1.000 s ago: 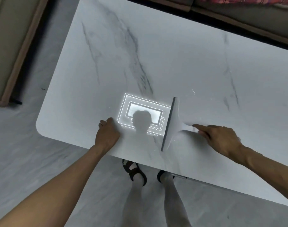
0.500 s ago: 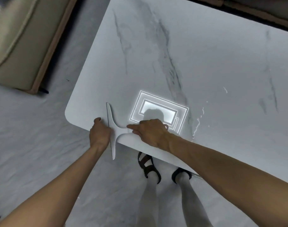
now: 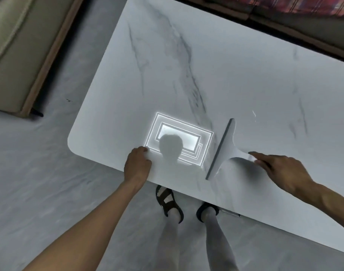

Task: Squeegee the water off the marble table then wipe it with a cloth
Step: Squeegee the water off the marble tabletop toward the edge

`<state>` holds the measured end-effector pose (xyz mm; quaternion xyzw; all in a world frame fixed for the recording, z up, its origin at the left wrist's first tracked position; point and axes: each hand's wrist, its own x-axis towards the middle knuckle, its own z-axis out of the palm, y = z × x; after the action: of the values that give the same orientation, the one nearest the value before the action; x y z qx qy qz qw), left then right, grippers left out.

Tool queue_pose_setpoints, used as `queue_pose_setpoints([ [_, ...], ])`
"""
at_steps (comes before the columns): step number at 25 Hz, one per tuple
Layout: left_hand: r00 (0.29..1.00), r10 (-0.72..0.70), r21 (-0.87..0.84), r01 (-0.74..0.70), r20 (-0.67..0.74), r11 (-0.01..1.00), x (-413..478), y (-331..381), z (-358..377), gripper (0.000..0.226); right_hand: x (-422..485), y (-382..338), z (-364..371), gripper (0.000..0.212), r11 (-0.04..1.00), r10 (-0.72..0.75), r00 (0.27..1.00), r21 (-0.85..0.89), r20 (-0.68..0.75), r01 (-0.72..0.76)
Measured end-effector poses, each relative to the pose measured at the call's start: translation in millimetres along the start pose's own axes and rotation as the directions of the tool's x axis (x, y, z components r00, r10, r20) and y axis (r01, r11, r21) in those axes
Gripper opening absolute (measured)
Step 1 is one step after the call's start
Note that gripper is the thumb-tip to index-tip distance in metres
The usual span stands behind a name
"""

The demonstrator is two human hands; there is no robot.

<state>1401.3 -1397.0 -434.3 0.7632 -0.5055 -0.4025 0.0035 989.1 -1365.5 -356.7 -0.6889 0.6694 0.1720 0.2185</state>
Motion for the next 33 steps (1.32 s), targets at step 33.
queue_pose_setpoints([
  [33,0.988,-0.129,-0.049,0.125,-0.082,0.991,-127,135,194,0.049,-32,71,101,0.037,0.816,-0.563,0.809,-0.042,0.169,0.577],
])
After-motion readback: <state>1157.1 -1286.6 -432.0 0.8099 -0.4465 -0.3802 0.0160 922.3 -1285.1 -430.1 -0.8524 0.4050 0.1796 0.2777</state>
